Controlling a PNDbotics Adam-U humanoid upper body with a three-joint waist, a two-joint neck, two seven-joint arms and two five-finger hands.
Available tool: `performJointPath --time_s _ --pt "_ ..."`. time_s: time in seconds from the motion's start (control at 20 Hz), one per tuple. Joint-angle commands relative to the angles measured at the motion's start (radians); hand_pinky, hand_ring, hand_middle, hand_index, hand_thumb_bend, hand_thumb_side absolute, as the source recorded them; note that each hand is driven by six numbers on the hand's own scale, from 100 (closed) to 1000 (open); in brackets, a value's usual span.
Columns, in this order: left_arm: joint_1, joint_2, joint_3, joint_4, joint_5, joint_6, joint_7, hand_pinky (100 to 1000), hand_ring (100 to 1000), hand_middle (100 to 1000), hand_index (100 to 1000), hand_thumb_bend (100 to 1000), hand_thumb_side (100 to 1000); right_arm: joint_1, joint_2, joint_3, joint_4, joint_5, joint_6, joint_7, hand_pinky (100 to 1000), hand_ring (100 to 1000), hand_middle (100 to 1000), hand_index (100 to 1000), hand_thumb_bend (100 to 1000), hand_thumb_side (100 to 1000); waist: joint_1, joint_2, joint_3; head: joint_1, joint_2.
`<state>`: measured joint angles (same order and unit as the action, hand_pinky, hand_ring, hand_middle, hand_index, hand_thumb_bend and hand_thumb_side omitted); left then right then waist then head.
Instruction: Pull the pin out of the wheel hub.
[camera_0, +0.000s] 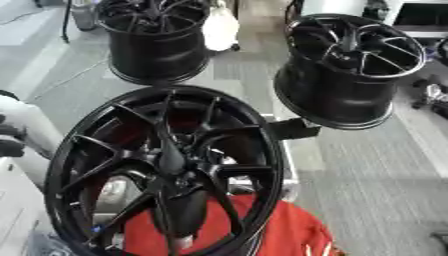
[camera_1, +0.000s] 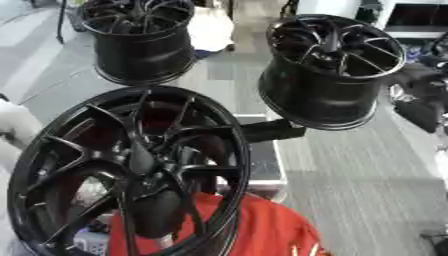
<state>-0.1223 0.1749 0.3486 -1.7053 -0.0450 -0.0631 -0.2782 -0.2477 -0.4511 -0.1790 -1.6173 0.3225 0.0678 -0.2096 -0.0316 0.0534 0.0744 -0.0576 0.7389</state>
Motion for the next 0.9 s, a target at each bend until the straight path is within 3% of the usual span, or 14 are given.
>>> performJointPath --time_s 0.05,0.5,0.9 --pt "-0.009 0.011 0.000 -0.010 -0.001 -0.002 -0.002 609 581 631 823 100 715 -0.013 0.013 0.034 -0.052 -0.054 -0.032 -0.006 713 717 799 846 100 320 0.003 -0.004 0.003 -0.004 0.002" --pt "-0.014 0.003 -0.007 -0.009 0.001 -0.003 -0.010 610 581 629 821 100 717 -0.014 0.133 0.192 -0.094 -0.210 -0.115 0.077 673 647 740 806 100 314 0.005 0.000 0.011 -0.009 -0.004" --pt "-0.015 -0.007 -0.010 -0.002 -0.004 -0.003 -0.018 610 578 626 819 100 720 -0.004 0.215 0.267 -0.079 -0.274 -0.144 0.122 667 640 736 810 100 320 0.006 0.007 0.018 -0.011 -0.013"
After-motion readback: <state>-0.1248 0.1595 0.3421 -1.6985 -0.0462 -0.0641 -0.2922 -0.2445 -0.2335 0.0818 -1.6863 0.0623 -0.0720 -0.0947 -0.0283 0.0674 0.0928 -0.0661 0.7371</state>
